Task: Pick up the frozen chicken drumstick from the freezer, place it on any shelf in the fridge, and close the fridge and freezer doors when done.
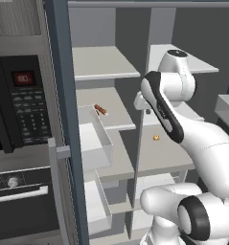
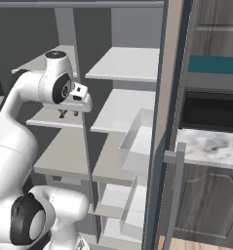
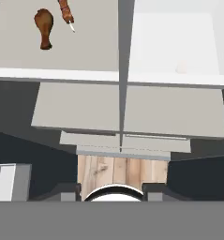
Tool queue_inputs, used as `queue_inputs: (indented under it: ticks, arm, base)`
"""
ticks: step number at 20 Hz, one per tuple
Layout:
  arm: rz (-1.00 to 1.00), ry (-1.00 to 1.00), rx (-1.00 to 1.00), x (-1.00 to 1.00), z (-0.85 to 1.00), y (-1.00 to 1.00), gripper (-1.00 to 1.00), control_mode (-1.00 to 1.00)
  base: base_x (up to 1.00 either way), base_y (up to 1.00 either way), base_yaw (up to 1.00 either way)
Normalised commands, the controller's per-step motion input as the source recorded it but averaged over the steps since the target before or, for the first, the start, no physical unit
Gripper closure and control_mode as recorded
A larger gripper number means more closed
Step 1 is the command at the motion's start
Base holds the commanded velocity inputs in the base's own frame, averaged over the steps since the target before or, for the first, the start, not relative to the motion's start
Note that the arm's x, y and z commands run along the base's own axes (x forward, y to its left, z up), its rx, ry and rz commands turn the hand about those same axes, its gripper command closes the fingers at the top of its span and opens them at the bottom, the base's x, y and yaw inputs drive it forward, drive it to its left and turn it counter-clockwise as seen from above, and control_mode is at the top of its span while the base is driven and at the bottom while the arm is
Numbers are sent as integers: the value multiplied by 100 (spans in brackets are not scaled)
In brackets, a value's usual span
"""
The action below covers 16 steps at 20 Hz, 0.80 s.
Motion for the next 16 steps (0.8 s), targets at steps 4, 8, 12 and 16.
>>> queue_inputs:
  ticks: [4,8,12,16]
  arm:
    - [0,0,0,-18,0,0,-100,-100]
    - [4,-2,0,-54,0,6,-100,-100]
    - [7,-22,0,-32,0,44,-100,-100]
    - [1,-28,0,-3,-1,74,-100,-100]
  base:
    - [0,0,0]
    - [0,0,0]
    - [0,0,0]
    - [0,0,0]
